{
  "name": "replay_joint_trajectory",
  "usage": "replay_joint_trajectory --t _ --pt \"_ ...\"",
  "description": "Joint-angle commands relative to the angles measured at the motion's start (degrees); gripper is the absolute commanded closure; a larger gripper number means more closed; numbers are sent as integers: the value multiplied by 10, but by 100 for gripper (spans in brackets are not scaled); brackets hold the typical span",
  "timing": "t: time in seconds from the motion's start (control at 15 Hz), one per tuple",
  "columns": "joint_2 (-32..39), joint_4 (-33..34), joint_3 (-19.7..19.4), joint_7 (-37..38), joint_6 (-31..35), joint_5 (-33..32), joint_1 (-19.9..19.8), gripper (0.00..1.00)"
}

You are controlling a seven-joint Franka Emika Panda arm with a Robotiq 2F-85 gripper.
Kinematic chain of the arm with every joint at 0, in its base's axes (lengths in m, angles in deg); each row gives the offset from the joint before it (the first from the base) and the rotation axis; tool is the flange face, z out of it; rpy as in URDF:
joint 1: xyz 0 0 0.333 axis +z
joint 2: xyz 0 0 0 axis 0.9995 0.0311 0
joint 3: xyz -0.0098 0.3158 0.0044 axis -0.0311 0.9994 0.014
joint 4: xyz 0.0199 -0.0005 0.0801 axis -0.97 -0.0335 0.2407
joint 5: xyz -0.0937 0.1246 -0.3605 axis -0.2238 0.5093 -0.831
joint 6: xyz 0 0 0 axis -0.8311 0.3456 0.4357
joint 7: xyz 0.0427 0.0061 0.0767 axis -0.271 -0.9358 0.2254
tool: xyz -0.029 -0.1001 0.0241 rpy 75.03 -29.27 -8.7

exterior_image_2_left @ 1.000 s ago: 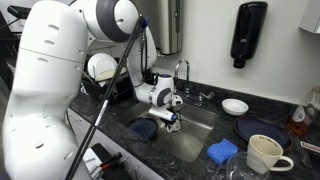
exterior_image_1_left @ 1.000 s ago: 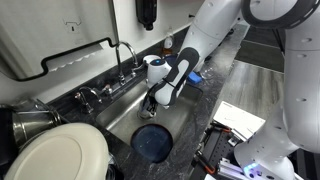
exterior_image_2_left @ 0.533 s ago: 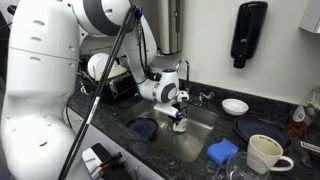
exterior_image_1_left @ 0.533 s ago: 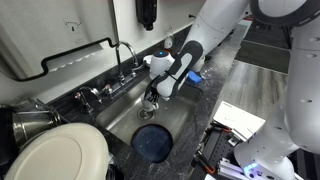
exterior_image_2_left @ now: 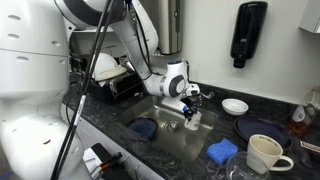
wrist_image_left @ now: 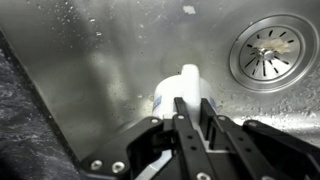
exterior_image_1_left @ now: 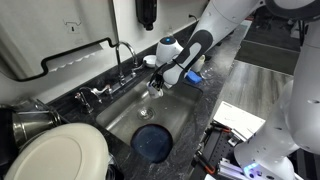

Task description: Remove the cup from the sink and put it on the plate

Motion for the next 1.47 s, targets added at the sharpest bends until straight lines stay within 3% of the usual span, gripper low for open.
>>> replay_joint_trajectory --t 0.0,0.4,0.87,1.4 --pt "-34 -17 -28 36 -10 -30 11 96" --pt "-79 7 -4 10 -66 0 -19 96" --pt "-46 144 12 7 -160 43 -59 96" --pt "29 235 64 -101 -118 133 -102 96"
